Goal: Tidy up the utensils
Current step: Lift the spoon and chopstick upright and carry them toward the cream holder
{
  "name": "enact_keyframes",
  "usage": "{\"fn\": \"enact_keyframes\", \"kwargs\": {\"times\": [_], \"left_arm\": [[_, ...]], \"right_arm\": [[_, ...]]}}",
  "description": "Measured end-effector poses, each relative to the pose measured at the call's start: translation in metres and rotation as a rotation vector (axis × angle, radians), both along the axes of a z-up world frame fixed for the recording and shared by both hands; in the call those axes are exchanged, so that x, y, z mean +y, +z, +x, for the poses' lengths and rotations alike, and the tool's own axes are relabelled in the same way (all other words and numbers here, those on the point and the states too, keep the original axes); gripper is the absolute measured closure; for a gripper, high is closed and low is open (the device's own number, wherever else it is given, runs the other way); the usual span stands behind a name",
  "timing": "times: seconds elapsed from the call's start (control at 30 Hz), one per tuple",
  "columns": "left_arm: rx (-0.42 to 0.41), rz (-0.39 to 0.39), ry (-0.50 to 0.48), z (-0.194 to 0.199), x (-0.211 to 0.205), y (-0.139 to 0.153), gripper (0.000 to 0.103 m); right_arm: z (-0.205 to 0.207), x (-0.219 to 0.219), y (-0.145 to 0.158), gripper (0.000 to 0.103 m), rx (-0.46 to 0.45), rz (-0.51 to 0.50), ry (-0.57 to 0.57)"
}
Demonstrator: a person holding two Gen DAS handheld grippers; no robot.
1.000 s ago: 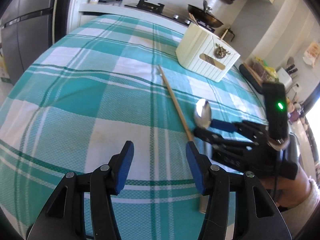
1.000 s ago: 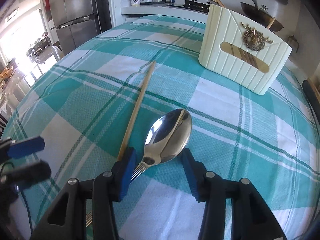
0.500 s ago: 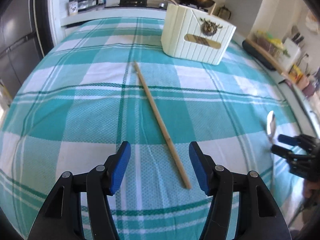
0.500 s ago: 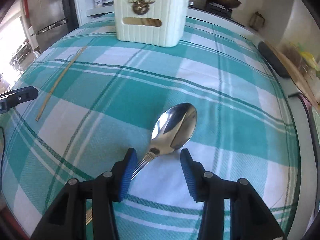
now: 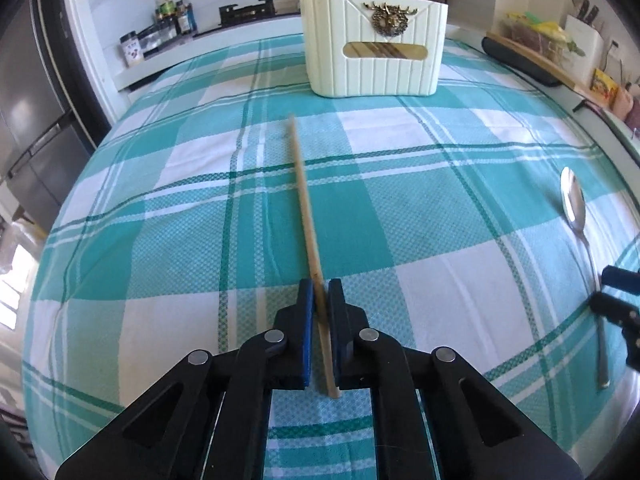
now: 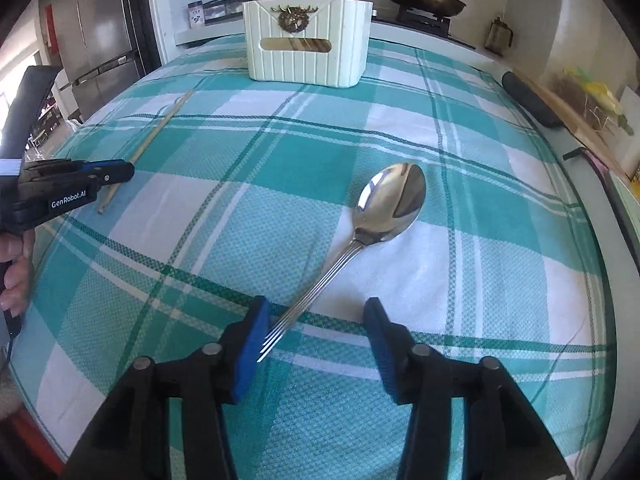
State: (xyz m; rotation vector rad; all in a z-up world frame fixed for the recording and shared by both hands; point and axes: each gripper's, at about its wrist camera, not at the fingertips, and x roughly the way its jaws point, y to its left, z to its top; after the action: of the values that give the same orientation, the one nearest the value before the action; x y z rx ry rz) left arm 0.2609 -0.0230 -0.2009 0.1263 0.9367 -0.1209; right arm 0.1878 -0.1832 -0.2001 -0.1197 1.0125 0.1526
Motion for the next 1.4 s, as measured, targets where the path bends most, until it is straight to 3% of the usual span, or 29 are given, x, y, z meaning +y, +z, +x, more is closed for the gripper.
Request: {"fn": "enact_keyframes", "kwargs": {"times": [0.1,0.37,0.47,0.53,0.6,0.7,0.87,1.0,1.2,1.27,1.33,1.37,1.4], "left_arm": [[0.005,-0.036,0.018,-0.007,0.008,0.001,0.099],[0.037,-0.126,0.075,-0.054,0.030,0.003,0.098],[0.059,-0.141,0.075,-0.060,0.031,0.005,0.096],[0.079,-0.184,0.053,-0.057,0.035,0.009,0.081],[0.089,-0.227,0.032,-0.053,0.043,0.013,0.046],[0.100,-0.252,-0.005,-0.040,0.051,0.021,0.039],[0.141,-0.193,-0.098,-0.009,0.041,0.018,0.032],[0.175,-0.150,-0.114,0.016,0.033,0.004,0.032],[0.156,-0.056,-0.123,0.045,0.025,0.000,0.032],[0.159,-0.050,-0.125,0.057,0.022,0.000,0.032],[0.155,-0.047,-0.118,0.068,0.018,0.000,0.038],[0.146,-0.045,-0.116,0.073,0.017,0.001,0.049],[0.137,-0.045,-0.118,0.076,0.015,0.002,0.071]], "right_arm": [[-0.004,-0.014,0.002,0.091,0.007,-0.046,-0.023],[-0.021,-0.085,0.002,0.089,0.007,-0.109,-0.188],[-0.027,-0.097,0.003,0.088,0.013,-0.120,-0.203],[-0.028,-0.099,0.005,0.083,0.017,-0.106,-0.182],[-0.029,-0.099,0.011,0.049,-0.002,-0.082,-0.156],[-0.028,-0.097,0.027,0.046,-0.043,-0.038,-0.088],[-0.009,-0.093,0.034,0.046,-0.031,-0.009,0.039],[0.012,-0.087,0.023,0.046,-0.006,-0.012,0.099],[0.044,-0.074,-0.001,0.046,0.031,-0.063,0.148],[0.057,-0.073,-0.003,0.045,0.014,-0.029,0.153],[0.071,-0.068,-0.005,0.044,0.006,0.003,0.148],[0.078,-0.065,-0.006,0.042,0.000,0.017,0.156],[0.083,-0.062,-0.006,0.043,-0.011,0.018,0.164]]}}
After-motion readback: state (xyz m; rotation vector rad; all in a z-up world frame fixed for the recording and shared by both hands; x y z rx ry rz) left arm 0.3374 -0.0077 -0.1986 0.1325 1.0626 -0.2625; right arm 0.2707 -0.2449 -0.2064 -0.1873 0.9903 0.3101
